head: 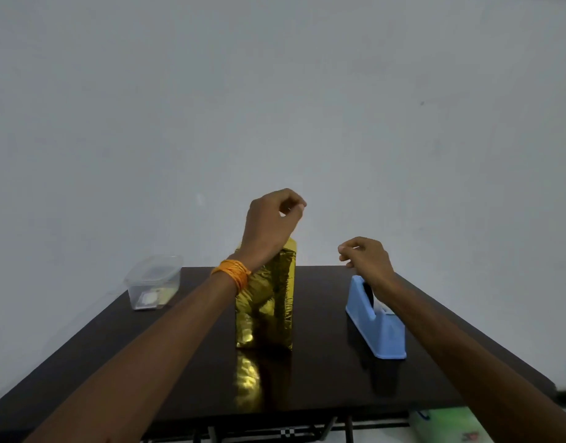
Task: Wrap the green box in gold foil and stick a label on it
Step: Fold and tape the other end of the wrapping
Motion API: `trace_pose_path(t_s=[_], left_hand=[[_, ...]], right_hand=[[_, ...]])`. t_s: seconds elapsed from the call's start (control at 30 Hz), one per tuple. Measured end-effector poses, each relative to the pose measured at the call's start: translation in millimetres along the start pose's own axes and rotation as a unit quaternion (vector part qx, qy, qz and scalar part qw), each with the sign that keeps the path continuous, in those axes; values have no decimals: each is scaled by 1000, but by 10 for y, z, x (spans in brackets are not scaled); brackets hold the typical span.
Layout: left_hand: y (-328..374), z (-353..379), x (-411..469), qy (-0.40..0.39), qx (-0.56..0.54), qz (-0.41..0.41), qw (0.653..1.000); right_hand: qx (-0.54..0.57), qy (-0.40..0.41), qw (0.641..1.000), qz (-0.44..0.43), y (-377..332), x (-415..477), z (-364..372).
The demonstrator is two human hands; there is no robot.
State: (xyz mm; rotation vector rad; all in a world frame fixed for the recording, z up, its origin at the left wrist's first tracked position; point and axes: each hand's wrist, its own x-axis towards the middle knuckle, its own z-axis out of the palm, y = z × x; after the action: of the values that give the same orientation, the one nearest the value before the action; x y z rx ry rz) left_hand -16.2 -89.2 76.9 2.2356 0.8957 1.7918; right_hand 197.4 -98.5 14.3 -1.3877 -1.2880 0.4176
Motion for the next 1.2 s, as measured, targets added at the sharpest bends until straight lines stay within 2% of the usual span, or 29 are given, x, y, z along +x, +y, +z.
trace_pose_path(t_s=[0.1,0.27,0.4,0.53,0.63,0.8,0.93,1.1,1.2], left_hand=[[201,370,-10,-43,28,9,999],[212,1037,-260,-173,56,-50,982],[-11,1439,-598,-309,76,-142,937],[-159,1666,-896,-399,73,-178,897],[-226,1767,-976,-406,55,-194,891],[-297,1883,-1016,-376,46,-175,909],[-318,1904,-1062,-356,29,-184,916],[-286,1914,-1095,-331,52,-164,928],[-272,1901,-1095,-331,63,-148,930]], right_hand=[[-50,26,998,11,176,-27,-304],[-119,33,989,84,625,-88,-729],[-100,-24,978,182,770,-227,-829],[-37,-63,967,245,879,-273,-809],[-5,-66,963,263,920,-250,-775],[19,-54,959,276,929,-185,-745],[-2,-35,977,213,795,-165,-719],[-84,-3,984,155,723,-244,-684],[-66,9,987,144,747,-304,-731]])
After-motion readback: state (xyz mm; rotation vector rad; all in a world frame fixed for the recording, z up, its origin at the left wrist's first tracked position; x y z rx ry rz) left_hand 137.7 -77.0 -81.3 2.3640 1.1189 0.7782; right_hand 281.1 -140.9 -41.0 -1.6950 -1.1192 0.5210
